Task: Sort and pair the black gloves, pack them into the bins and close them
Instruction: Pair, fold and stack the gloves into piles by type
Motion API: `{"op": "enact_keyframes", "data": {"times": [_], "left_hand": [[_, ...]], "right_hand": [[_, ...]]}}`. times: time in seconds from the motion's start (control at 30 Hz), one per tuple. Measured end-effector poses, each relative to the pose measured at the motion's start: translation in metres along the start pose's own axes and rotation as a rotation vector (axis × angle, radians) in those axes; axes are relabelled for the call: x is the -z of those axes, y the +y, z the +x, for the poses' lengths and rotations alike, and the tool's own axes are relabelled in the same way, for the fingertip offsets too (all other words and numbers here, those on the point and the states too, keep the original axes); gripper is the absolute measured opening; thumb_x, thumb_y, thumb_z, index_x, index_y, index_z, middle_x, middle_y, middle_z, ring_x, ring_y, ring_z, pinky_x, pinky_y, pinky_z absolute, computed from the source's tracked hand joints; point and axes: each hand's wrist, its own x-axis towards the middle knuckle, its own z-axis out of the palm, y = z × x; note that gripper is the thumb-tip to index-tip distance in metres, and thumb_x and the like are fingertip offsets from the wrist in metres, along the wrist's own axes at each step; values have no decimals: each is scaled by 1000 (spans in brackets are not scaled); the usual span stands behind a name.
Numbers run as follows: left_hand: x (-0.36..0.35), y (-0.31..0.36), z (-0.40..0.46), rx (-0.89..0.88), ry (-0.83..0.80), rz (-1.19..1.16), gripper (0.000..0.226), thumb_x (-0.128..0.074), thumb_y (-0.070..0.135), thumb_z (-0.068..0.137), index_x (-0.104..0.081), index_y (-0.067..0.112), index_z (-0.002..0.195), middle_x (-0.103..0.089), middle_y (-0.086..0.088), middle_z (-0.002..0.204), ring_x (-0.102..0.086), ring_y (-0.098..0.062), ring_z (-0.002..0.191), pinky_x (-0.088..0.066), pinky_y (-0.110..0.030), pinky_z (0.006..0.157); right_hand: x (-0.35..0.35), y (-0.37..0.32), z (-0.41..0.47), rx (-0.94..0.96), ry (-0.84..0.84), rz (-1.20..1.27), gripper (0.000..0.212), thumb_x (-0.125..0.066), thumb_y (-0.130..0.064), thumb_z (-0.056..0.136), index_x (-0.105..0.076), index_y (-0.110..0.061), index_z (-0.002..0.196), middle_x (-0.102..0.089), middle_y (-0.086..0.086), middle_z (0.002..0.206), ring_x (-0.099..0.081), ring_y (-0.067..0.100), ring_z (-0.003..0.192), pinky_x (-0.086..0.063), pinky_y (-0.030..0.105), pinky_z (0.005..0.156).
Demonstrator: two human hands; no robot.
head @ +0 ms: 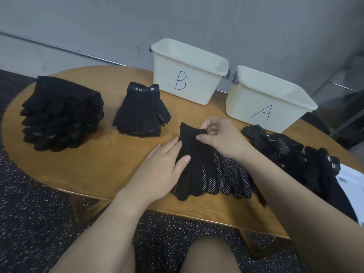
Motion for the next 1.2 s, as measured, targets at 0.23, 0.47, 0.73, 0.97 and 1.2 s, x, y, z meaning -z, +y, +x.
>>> {"op": "enact_keyframes", "data": {"times": [0.23, 0.47, 0.73, 0.97, 1.2], "left_hand": [[9, -10, -10, 156, 176, -372, 50, -41, 31, 111, -36, 27, 160, -48, 8, 157, -43, -11, 145, -31, -23, 115], [12, -18, -24, 148, 214, -414, 37, -44, 22, 111, -61, 24, 144, -65, 9, 140, -56, -7, 131, -36, -12, 105], [12, -6, -28, 36, 193, -239, 42, -40, 31, 111, -54, 26, 149, -46, 8, 158, -39, -10, 146, -26, -25, 120], [-1, -5, -22, -72, -3, 137, 52, -23, 41, 112, -23, 33, 164, -14, 9, 172, -7, -10, 159, 4, -31, 127], [1, -10, -19, -15, -124, 227, 59, -12, 43, 111, -1, 24, 166, 3, 11, 173, 5, -9, 159, 7, -39, 129]], "right_hand": [[-5, -15, -52, 142, 30, 0, 12, -75, -16, 92, -79, -27, 94, -77, -8, 87, -71, 8, 81, -56, 20, 75], [-32, -4, -94, 355, 33, -298, 15, -74, -13, 89, -80, -23, 98, -71, -12, 96, -64, 8, 94, -50, 34, 92], [-53, 5, -115, 364, 46, -528, 26, -73, -35, 91, -77, -23, 113, -64, -11, 109, -56, 13, 104, -38, 38, 100], [-47, -4, -112, 286, 114, -504, 43, -47, -36, 103, -62, -17, 138, -54, -4, 144, -45, 12, 136, -30, 33, 116], [-69, 13, -110, 158, -88, -742, 65, -13, -48, 109, 2, -18, 165, 8, -5, 173, 14, 7, 157, 12, 32, 127]]}}
